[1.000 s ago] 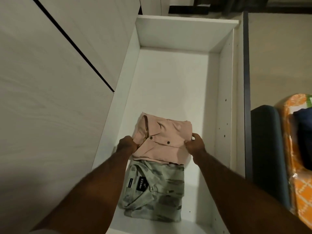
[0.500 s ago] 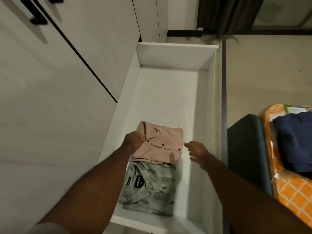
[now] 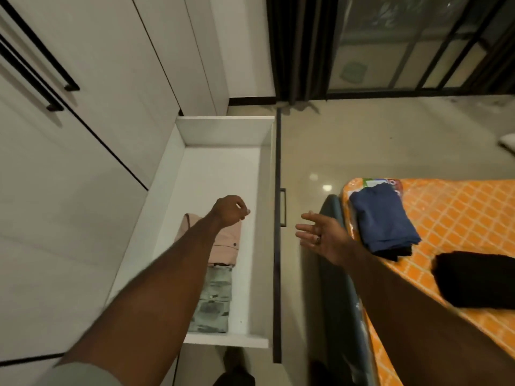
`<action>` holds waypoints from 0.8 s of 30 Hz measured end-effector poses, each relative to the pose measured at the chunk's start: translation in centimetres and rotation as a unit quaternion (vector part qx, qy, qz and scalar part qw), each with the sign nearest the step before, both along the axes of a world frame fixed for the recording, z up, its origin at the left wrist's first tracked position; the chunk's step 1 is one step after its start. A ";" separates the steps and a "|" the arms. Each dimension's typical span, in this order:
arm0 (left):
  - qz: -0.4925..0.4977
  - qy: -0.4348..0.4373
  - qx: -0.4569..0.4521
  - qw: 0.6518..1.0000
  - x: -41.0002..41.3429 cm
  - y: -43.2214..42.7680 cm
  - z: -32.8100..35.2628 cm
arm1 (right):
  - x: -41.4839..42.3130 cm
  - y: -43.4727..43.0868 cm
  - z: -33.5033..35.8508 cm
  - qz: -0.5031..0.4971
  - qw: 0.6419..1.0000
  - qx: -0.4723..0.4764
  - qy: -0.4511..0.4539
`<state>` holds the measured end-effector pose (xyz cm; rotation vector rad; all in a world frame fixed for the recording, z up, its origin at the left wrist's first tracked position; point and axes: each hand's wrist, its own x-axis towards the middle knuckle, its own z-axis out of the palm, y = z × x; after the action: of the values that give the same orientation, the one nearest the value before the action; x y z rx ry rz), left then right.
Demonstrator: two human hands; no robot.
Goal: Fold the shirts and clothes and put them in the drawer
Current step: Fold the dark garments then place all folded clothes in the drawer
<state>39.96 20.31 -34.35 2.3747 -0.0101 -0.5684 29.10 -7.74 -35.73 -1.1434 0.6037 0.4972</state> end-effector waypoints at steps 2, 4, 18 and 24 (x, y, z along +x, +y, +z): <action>-0.008 -0.001 -0.025 1.000 -1.3 -3.6 2.0 | -2.2 -3.5 1.1 -0.018 1.000 -0.003 -0.004; -0.029 -0.001 -0.035 0.999 -2.8 -7.2 3.5 | -4.4 -6.8 1.7 -0.038 0.999 -0.012 -0.004; -0.174 0.082 -0.025 0.981 -14.3 -29.6 2.5 | -16.7 -24.3 2.3 -0.175 0.984 0.017 0.000; -0.216 0.115 -0.019 0.969 -17.3 -34.6 0.2 | -20.4 -28.3 -0.3 -0.259 0.964 0.049 0.023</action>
<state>22.66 -14.32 -34.17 2.2612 -0.4381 -1.0369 8.66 -36.08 -36.06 -0.8371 0.8752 0.1006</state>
